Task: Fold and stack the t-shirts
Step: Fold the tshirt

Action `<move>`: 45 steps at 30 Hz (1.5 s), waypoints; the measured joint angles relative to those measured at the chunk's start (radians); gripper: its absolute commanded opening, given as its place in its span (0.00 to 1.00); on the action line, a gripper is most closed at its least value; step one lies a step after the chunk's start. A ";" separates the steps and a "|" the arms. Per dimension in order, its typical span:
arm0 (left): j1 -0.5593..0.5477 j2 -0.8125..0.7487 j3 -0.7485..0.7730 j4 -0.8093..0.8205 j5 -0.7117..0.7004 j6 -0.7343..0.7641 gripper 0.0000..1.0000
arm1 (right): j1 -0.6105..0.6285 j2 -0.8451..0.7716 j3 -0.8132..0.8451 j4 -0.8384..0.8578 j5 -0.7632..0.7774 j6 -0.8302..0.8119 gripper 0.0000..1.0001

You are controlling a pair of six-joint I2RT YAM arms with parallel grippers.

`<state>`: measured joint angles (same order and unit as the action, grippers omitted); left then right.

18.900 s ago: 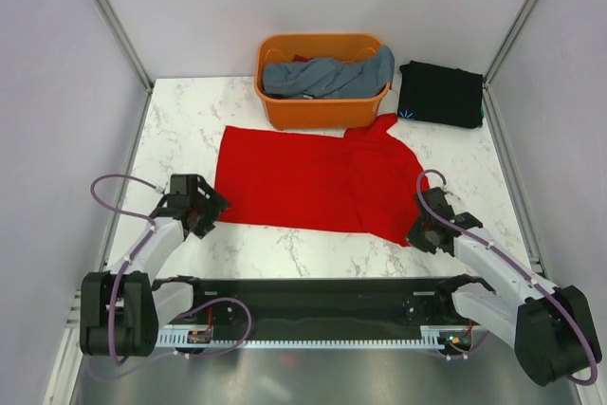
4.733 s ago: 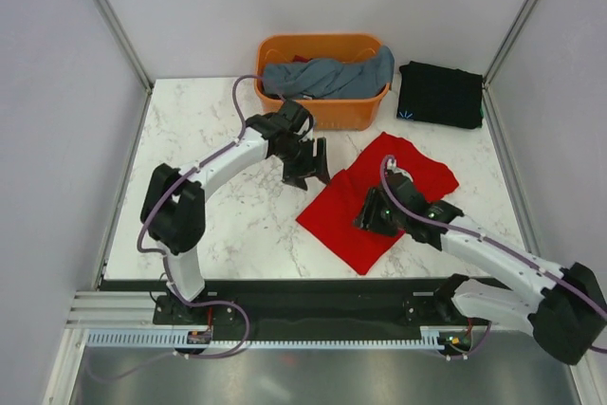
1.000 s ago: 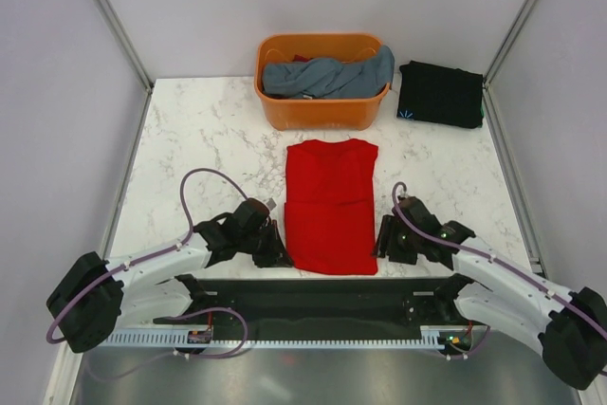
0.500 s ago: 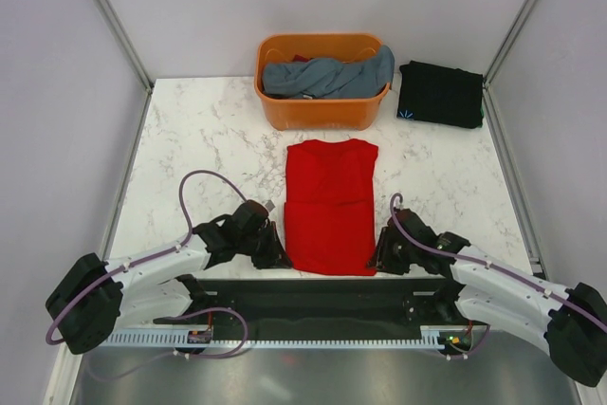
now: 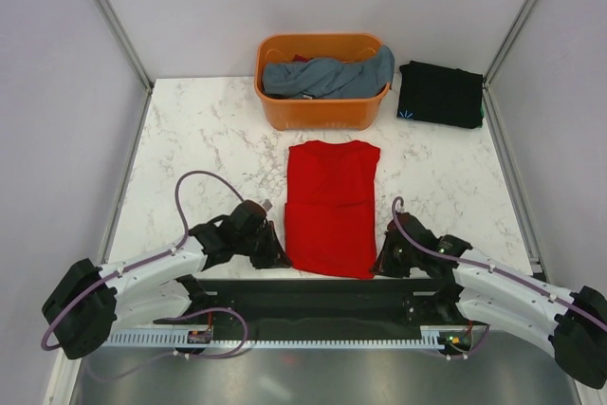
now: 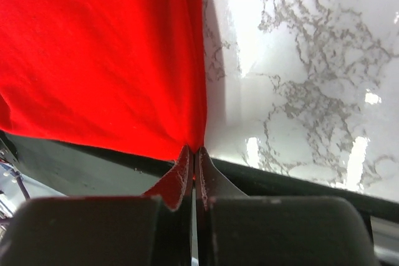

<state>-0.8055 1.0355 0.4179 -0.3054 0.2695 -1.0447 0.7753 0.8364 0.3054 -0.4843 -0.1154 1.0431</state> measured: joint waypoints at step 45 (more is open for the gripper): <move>0.411 0.771 1.138 -0.367 0.029 0.366 0.02 | -0.444 0.931 1.287 -0.379 0.188 -0.597 0.00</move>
<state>-0.3943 1.8065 1.5558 -0.6724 0.2985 -0.6788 0.3317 1.7672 1.5921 -0.8635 0.0731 0.4461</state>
